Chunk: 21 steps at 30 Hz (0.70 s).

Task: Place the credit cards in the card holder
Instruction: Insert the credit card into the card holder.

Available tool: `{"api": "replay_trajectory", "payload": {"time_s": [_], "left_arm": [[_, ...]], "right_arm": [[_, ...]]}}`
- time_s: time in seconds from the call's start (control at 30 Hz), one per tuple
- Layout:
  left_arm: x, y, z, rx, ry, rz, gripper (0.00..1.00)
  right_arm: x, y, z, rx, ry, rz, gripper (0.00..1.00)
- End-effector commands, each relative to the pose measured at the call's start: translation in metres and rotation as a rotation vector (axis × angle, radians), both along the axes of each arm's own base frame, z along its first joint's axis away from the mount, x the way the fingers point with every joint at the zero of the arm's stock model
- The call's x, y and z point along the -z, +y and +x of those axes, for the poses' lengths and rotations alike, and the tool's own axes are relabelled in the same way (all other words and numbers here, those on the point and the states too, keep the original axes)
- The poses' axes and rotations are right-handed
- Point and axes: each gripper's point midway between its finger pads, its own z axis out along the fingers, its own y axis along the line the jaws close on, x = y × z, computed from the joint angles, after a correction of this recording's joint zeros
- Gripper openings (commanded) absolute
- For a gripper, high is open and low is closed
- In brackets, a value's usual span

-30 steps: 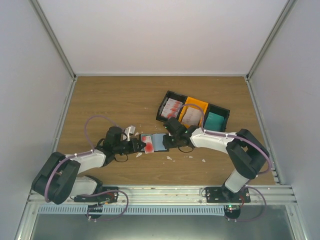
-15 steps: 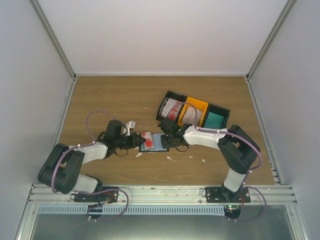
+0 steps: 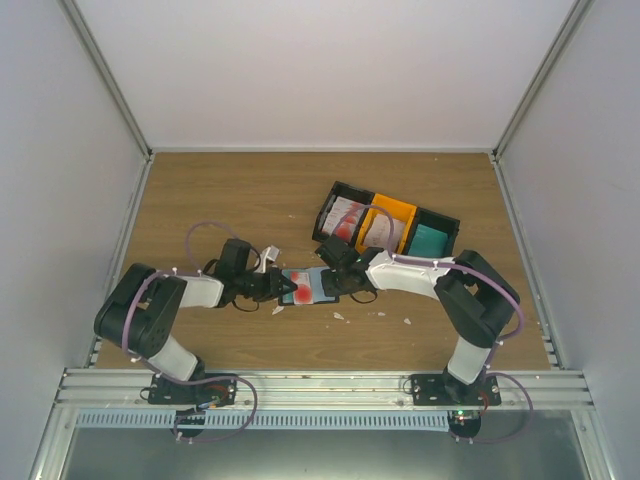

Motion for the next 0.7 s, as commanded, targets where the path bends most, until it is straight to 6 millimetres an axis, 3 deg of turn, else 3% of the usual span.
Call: {"api": "replay_trajectory", "payload": {"time_s": [0.0,0.67], "left_arm": [[-0.004,-0.006,0.005,0.029,-0.017,-0.046,0.00],[0.017,0.001,0.030,-0.012,0.048,-0.037,0.00]], "right_arm": [[0.015,-0.008,-0.007,0.004,0.034,-0.055,0.24],[0.021,-0.006,-0.012,-0.007,0.051,-0.035,0.24]]}}
